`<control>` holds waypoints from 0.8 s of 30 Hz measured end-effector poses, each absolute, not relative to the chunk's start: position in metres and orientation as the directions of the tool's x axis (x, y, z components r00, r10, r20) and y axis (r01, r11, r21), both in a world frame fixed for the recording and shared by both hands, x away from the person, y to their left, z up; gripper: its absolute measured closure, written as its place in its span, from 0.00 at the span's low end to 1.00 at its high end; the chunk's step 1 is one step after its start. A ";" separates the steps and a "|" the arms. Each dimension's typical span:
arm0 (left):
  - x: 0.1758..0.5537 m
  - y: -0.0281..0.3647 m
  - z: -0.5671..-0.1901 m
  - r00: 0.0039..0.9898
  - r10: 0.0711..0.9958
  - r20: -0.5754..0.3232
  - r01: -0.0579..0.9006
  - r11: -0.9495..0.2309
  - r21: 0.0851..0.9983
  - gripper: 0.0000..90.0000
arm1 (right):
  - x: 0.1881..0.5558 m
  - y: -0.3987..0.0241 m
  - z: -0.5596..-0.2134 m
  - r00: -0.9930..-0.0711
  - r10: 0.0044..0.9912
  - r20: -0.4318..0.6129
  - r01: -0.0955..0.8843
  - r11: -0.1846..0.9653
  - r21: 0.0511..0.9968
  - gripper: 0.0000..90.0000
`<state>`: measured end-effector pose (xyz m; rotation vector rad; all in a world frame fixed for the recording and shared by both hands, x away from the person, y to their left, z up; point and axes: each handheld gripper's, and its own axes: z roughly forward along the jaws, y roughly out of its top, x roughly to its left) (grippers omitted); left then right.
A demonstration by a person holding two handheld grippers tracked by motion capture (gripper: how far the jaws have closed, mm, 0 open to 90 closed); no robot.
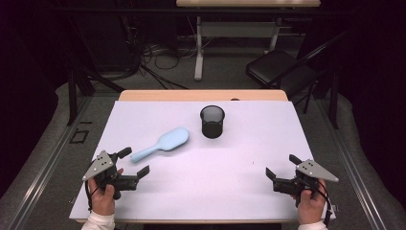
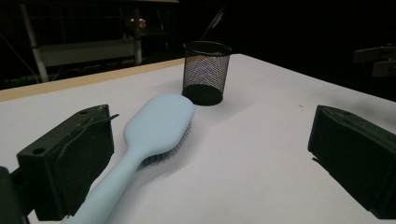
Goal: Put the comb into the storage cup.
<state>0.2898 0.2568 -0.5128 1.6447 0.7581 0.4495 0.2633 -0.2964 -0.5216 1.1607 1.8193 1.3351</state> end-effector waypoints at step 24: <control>0.289 0.256 -0.516 0.715 0.679 -0.165 0.296 -0.081 0.952 0.00 | 0.275 -0.281 -0.528 -0.462 0.887 0.021 0.342 0.156 0.927 0.00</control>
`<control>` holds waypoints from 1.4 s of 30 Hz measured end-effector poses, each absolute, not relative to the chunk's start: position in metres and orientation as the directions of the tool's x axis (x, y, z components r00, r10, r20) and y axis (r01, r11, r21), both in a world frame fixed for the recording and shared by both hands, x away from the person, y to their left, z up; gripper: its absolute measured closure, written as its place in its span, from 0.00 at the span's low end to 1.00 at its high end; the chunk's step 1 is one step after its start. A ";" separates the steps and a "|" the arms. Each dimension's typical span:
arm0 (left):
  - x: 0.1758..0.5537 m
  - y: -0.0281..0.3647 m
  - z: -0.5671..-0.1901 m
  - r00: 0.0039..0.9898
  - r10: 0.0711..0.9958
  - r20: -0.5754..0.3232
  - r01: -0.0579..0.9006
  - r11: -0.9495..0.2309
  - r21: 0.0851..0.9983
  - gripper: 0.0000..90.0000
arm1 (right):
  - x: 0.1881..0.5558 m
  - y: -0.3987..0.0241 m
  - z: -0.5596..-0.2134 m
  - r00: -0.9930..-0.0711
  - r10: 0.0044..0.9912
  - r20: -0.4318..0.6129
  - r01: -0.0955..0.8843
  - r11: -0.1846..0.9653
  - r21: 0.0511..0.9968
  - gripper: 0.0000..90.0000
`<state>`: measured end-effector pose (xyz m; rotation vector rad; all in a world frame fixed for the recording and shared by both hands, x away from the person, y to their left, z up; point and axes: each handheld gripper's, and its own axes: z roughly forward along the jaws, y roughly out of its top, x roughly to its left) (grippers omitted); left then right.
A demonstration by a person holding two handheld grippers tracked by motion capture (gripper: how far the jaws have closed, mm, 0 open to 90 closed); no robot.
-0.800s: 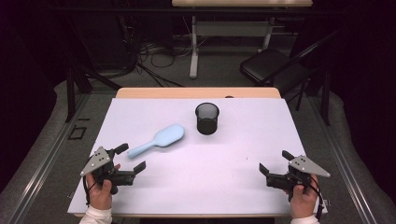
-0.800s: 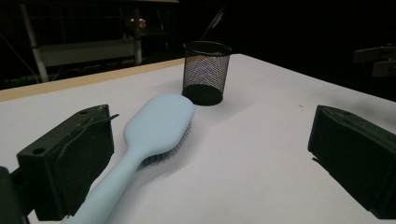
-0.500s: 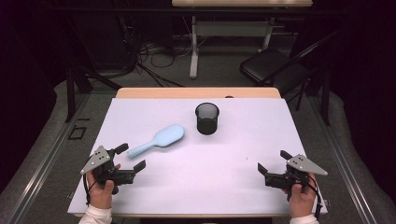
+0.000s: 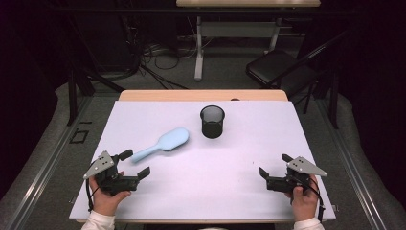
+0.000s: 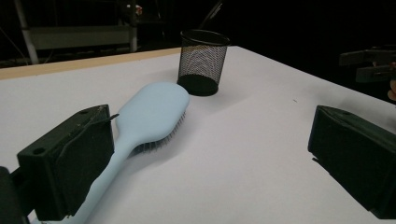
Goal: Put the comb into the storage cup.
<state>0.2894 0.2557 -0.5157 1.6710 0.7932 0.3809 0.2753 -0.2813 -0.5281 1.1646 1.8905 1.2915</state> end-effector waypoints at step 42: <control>0.285 0.242 -0.515 0.581 0.814 -0.007 0.432 -0.301 0.850 0.00 | 0.282 -0.277 -0.530 -0.509 0.861 0.008 0.346 0.195 0.918 0.00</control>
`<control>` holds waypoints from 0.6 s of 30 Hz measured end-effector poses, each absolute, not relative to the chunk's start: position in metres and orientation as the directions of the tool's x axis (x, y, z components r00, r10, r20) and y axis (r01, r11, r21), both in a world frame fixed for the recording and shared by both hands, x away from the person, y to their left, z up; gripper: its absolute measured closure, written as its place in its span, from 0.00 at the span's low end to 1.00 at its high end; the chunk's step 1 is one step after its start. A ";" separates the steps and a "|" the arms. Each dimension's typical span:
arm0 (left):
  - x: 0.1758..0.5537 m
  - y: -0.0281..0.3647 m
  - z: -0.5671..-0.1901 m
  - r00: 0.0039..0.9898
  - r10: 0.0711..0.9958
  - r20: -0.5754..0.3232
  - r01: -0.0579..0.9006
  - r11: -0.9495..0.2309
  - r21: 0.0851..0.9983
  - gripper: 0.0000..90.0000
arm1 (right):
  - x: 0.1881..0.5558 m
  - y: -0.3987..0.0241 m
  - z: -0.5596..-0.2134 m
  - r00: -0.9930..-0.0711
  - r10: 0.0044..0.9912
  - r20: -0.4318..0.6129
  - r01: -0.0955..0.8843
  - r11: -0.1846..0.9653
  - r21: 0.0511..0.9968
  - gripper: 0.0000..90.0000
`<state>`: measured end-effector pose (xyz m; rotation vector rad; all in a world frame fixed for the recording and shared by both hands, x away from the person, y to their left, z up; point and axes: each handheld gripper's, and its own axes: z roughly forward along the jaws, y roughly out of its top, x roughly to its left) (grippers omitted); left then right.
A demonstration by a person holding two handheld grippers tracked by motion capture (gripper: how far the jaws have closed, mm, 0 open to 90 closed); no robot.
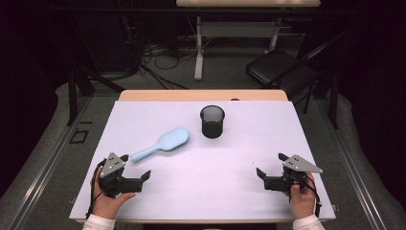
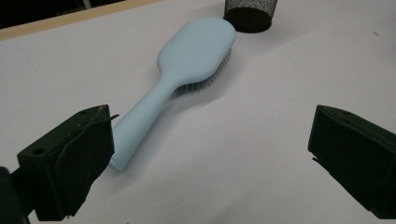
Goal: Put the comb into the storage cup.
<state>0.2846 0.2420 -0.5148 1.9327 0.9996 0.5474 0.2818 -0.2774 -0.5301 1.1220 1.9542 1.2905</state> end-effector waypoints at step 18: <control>0.297 0.246 -0.523 0.532 0.846 -0.014 0.553 -0.335 0.763 0.00 | 0.282 -0.277 -0.532 -0.513 0.859 0.014 0.361 0.201 0.910 0.01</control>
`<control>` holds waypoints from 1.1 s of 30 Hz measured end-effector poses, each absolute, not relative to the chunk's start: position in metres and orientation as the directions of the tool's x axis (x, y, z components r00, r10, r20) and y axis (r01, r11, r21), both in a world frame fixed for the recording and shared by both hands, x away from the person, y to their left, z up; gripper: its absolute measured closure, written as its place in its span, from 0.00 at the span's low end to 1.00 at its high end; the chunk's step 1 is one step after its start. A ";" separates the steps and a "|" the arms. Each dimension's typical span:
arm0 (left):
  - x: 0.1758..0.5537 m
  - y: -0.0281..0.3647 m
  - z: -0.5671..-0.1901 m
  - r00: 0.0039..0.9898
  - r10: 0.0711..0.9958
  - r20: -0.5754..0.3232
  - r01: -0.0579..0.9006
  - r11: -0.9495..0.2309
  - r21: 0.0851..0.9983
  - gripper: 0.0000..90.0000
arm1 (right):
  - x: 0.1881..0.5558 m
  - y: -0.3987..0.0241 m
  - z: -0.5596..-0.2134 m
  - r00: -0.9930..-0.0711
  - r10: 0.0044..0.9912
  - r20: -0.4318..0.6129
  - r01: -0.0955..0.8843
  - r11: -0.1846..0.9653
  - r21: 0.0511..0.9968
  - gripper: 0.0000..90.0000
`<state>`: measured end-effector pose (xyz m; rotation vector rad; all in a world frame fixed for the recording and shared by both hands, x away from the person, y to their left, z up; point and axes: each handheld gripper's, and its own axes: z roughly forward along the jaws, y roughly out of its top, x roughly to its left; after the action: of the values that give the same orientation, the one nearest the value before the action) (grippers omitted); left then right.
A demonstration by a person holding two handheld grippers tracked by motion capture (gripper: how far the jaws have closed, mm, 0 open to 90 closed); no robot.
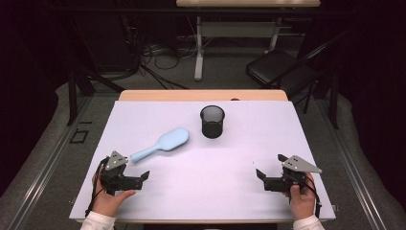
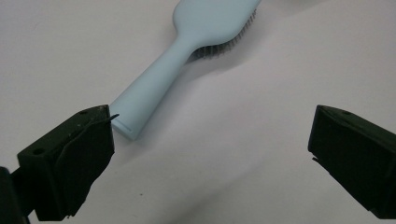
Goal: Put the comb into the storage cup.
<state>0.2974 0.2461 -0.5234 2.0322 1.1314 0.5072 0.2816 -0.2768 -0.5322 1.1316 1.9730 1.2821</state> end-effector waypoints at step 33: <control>0.342 0.250 -0.500 0.541 0.838 -0.069 0.623 -0.345 0.702 0.00 | 0.284 -0.279 -0.536 -0.499 0.867 0.025 0.393 0.200 0.898 0.01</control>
<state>0.3419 0.2498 -0.5003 2.0871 1.1750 0.3991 0.2835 -0.2788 -0.5359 1.1688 1.9849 1.2577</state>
